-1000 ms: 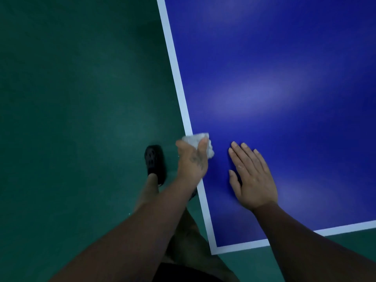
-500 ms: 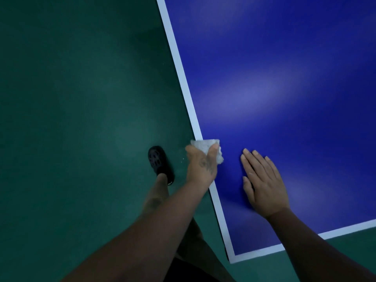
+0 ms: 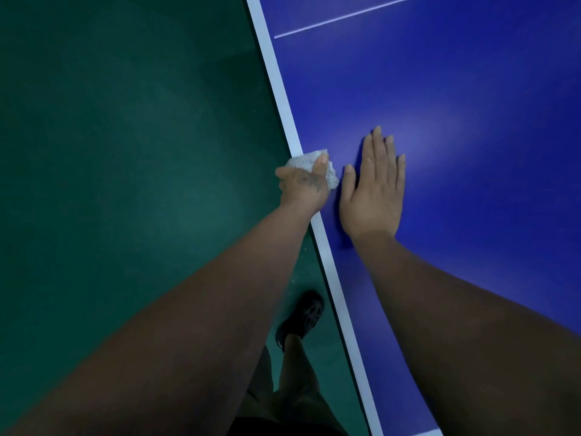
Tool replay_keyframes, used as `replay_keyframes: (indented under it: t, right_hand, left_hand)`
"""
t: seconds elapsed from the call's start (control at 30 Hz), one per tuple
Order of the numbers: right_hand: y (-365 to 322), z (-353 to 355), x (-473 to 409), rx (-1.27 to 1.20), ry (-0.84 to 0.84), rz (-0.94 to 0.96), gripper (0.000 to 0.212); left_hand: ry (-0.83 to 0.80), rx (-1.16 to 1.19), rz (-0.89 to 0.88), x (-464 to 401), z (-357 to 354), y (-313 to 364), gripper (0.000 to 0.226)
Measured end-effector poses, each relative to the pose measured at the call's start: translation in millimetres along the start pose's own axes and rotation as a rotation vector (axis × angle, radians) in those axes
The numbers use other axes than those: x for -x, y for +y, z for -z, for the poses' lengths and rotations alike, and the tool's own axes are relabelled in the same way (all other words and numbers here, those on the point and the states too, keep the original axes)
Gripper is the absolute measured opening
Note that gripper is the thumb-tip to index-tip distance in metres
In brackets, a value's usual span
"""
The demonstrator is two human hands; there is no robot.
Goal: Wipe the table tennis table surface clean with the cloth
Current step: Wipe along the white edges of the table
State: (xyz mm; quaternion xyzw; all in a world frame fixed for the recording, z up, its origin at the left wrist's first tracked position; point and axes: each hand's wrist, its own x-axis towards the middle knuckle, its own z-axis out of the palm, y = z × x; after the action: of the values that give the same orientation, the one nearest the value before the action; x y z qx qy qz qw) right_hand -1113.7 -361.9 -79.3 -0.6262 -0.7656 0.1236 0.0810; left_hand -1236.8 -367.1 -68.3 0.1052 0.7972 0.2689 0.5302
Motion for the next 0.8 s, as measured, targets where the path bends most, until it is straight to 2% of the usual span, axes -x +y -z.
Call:
replay_keyframes:
  t: [0.27, 0.57, 0.67, 0.73, 0.77, 0.8]
  right_hand:
    - [-3.2, -4.7, -2.6, 0.017, 0.092, 0.006, 0.057]
    - [-2.0, -9.5, -2.4, 0.033, 0.117, 0.007, 0.057]
    - [-0.7, -9.5, -1.2, 0.043, 0.118, 0.009, 0.057]
    - [-1.2, -10.0, -2.3, 0.041, 0.121, 0.01, 0.057]
    - [-1.3, -10.4, -2.5, 0.04, 0.123, 0.009, 0.057]
    - [-0.9, -10.6, -2.4, 0.04, 0.124, 0.006, 0.058]
  left_hand:
    - [-0.015, 0.015, 0.0, -55.1, 27.4, 64.0, 0.077]
    - [0.009, 0.035, -0.044, -95.9, 53.5, 124.0, 0.08]
    - [0.037, 0.064, -0.07, -89.6, 50.5, 109.4, 0.082]
    - [0.044, 0.066, -0.076, -71.2, 39.3, 78.0, 0.097]
    - [0.015, 0.059, -0.059, -57.9, 33.3, 58.9, 0.103]
    - [-0.038, 0.051, -0.006, -36.9, 26.4, 41.9, 0.096]
